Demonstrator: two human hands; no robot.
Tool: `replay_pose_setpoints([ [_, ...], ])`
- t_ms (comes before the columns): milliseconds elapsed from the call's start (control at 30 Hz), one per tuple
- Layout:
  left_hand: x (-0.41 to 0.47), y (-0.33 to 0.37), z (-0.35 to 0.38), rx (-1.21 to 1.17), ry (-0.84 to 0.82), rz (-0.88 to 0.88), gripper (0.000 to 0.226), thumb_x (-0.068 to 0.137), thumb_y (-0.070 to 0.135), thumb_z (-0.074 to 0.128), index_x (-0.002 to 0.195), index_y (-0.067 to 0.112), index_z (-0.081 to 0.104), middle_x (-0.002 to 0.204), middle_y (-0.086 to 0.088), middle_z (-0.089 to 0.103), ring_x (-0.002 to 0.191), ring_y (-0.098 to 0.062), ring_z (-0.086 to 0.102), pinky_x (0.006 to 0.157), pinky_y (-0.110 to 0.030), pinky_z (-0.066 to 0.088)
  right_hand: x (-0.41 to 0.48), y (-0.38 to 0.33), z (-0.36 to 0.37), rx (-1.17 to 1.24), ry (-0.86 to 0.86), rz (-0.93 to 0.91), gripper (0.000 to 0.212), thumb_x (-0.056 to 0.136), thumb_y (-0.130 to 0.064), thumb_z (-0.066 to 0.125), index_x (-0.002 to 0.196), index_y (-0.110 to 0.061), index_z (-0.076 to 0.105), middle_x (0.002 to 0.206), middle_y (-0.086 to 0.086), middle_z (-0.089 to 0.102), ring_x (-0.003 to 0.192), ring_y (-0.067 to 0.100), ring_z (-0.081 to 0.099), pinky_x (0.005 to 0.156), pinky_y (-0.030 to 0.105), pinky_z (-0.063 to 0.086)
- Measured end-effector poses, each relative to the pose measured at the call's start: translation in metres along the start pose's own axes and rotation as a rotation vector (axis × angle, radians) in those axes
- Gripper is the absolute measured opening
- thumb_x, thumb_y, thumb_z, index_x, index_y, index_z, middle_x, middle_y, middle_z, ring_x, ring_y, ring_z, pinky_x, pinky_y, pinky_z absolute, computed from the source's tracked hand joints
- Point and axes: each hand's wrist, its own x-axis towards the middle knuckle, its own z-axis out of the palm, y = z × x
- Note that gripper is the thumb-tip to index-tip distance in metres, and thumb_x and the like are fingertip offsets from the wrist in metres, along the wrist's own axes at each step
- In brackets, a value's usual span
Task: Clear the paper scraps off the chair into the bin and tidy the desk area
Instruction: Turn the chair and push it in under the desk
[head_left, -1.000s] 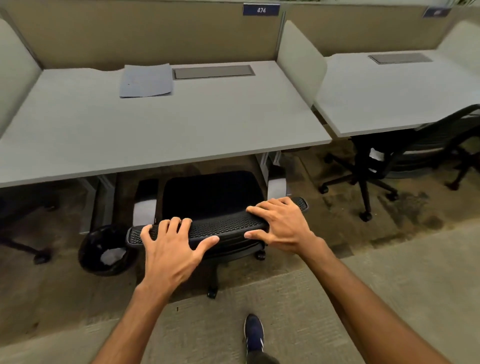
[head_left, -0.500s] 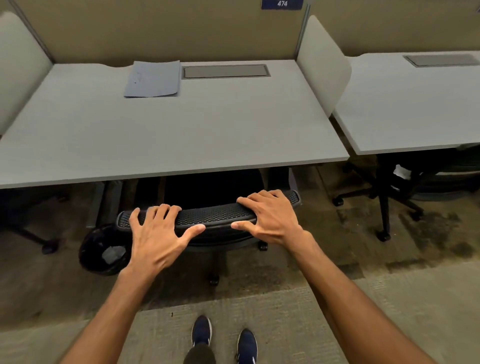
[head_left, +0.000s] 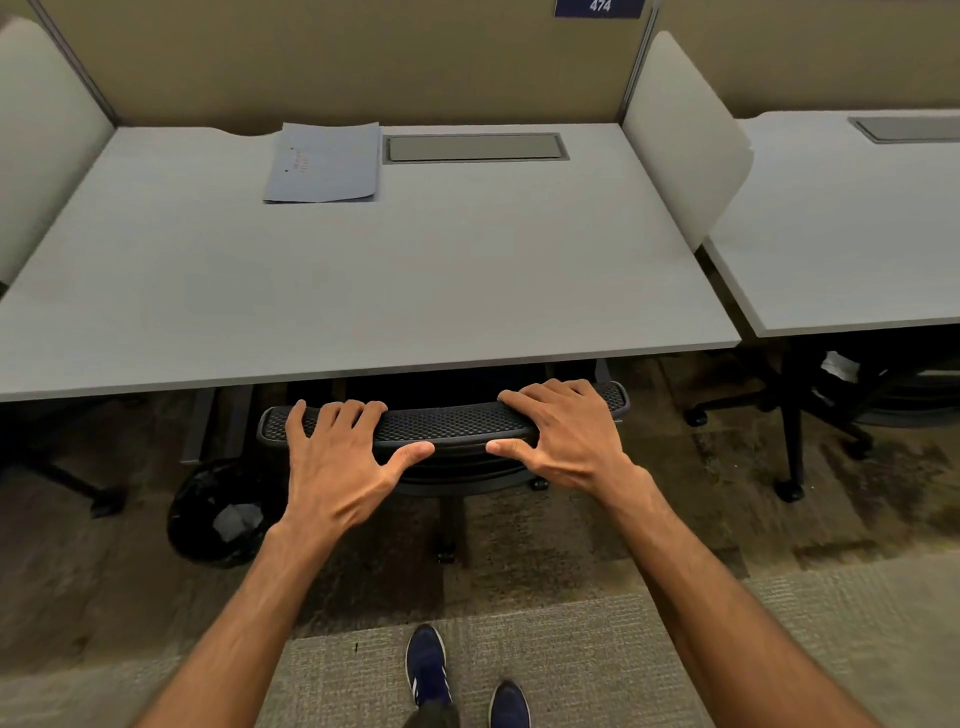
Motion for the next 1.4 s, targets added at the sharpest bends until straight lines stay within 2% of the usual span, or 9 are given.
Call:
replay_pose_setpoints([
  [333,0.041,-0.014,-0.005,0.009,0.011,0.001,0.093,0.081,0.094,0.017,0.13,0.028,0.061,0.128,0.001,0.065,0.127,-0.022,0.054,0.118,-0.058,0.019,0.041,0.004,0.003,0.015,0.01,0.035,0.089,0.084,-0.09,0.017,0.142,-0.033,0.052,0.13,-0.007,0.067,0.116,0.017,0.059,0.1,0.041,0.042],
  [633,0.065,-0.023,-0.004,-0.005,0.003,0.011,0.094,0.081,0.094,0.019,0.13,0.026,0.062,0.13,-0.003,0.065,0.129,-0.025,0.054,0.117,-0.06,0.02,0.068,0.007,0.004,0.018,0.009,0.034,0.088,0.084,-0.091,0.019,0.14,-0.032,0.054,0.128,-0.006,0.068,0.115,0.019,0.059,0.101,0.043,0.041],
  [1400,0.075,-0.001,-0.007,0.0,-0.034,-0.006,0.105,0.073,0.099,0.009,0.136,0.03,0.057,0.14,-0.001,0.059,0.137,-0.024,0.047,0.12,-0.06,0.014,0.074,0.035,0.003,0.03,0.006,0.034,0.091,0.081,-0.094,0.019,0.14,-0.034,0.052,0.128,-0.005,0.068,0.112,0.019,0.061,0.096,0.041,0.041],
])
